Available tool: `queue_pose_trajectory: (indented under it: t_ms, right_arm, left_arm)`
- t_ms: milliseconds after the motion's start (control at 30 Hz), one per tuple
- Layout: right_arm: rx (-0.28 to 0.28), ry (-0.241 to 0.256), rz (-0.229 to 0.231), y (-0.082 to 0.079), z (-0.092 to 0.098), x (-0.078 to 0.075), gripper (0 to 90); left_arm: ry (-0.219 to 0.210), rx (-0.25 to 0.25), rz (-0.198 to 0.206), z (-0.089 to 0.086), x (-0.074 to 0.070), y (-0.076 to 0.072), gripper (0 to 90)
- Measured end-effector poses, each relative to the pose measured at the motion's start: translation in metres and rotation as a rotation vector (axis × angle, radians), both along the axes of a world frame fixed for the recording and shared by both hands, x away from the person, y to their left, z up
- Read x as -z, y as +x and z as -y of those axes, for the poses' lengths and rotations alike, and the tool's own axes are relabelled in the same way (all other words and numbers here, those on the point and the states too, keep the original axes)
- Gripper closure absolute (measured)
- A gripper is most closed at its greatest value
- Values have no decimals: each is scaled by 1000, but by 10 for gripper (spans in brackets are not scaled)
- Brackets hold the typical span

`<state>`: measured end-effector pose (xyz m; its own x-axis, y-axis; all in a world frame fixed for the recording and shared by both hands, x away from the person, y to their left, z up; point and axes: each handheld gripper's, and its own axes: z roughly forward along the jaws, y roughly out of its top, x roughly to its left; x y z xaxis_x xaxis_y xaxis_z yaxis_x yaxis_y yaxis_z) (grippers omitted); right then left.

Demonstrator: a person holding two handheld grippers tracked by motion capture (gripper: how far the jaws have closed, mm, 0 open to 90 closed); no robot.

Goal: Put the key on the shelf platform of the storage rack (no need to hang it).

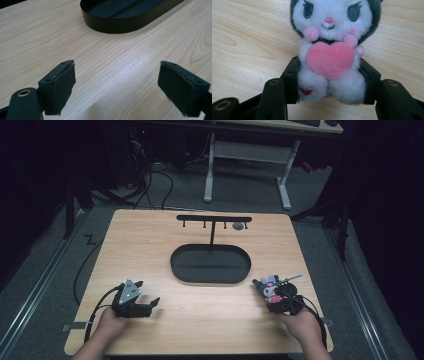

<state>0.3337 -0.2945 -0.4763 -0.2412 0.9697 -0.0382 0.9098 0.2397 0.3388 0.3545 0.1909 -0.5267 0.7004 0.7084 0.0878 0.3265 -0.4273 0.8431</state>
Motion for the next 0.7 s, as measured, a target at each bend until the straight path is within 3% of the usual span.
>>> queue_pose_trajectory:
  t_ms: [700]
  right_arm:
    - [-21, 22, 34, 5, -11, -13, 472]
  left_arm:
    - [-1, 1, 0, 0, 0, 0, 154]
